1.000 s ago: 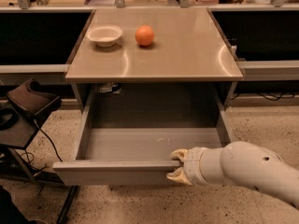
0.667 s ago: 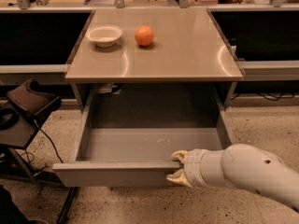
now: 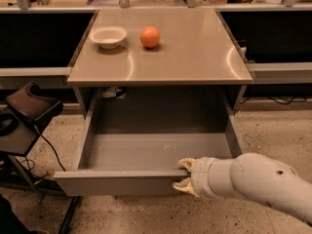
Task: Open top drawer
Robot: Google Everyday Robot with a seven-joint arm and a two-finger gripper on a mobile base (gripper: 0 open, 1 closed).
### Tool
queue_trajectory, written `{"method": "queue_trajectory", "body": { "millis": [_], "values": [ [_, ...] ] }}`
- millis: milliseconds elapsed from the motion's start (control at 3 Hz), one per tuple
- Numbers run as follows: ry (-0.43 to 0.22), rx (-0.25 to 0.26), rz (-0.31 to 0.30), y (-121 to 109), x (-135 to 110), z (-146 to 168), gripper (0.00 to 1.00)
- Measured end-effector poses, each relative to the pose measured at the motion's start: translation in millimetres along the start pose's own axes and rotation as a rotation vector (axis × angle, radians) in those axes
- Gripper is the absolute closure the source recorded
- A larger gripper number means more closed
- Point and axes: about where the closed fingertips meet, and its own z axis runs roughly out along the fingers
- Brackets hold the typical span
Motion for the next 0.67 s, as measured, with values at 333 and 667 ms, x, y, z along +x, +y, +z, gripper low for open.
{"method": "queue_trajectory", "body": {
  "millis": [333, 667],
  "values": [
    [0.000, 0.000, 0.000, 0.0, 0.0, 0.0, 0.61],
    [0.000, 0.000, 0.000, 0.0, 0.0, 0.0, 0.37]
  ]
}}
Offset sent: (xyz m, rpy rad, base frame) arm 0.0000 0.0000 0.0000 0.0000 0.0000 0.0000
